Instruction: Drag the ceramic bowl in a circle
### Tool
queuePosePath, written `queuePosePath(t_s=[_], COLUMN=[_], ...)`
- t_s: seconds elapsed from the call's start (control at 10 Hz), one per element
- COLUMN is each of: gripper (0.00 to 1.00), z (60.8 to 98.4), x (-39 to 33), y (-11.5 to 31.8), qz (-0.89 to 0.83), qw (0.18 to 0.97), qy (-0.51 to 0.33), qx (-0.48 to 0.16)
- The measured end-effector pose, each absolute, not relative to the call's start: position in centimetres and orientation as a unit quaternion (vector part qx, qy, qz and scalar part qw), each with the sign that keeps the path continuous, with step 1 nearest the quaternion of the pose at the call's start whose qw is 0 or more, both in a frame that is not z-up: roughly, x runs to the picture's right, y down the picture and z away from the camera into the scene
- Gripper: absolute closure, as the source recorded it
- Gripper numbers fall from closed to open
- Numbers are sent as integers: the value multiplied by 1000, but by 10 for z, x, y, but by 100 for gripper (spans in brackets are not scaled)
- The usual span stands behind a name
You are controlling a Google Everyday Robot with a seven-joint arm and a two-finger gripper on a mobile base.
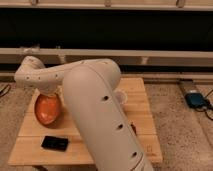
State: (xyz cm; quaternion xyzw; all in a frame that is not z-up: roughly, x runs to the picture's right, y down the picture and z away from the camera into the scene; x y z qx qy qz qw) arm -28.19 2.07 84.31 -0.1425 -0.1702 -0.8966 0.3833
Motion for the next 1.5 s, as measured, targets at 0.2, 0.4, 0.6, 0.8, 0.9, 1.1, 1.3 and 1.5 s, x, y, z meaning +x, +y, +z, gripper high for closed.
queuePosePath(t_s=[0.2,0.4,0.6,0.8,0.9,1.1,1.3,1.5], gripper=[40,23,20,20,20,20,20,20], z=[856,869,885,892,898,904,897,875], x=[-281,-278,-264,-259,-253,-237,-224,-203], y=[5,-10,-20,-13,-3,13,13,0], qz=[-882,-863,-841,-833,-830,-829,-823,-810], qw=[410,439,464,468,463,451,451,457], qy=[-174,-183,-202,-213,-221,-239,-275,-318], qx=[-155,-170,-191,-206,-216,-228,-209,-183])
